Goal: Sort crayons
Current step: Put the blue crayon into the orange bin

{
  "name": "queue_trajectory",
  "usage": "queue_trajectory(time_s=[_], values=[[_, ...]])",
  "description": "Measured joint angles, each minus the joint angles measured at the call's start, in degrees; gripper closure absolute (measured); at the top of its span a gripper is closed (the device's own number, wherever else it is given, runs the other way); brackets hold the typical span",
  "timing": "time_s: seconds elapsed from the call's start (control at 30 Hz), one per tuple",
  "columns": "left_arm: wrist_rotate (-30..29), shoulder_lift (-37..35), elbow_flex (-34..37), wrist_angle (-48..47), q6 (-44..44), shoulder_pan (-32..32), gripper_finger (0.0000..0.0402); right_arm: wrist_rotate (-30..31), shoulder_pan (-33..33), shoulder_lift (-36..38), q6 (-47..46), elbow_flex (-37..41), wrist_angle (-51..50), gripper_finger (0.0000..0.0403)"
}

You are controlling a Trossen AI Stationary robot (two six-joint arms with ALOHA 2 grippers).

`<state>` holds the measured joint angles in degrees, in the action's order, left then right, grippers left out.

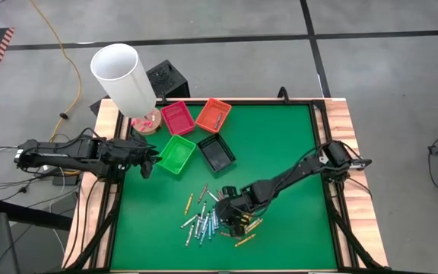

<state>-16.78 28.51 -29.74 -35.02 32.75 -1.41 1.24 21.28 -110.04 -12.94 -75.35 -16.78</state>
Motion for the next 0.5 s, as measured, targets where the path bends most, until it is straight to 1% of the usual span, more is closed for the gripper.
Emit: queue_trajectory(time_s=[0.27, 0.5], values=[[0.0, 0.0, 0.0, 0.0, -0.6, 0.0, 0.0265, 1.6, 0.1, -1.1, 5.7, 0.0, 1.1, 0.0232], [-0.2, 0.0, 0.0, -0.2, -0.6, 0.0, 0.0265, 1.8, -0.2, -2.5, 6.1, 0.0, 2.8, 0.0232]])
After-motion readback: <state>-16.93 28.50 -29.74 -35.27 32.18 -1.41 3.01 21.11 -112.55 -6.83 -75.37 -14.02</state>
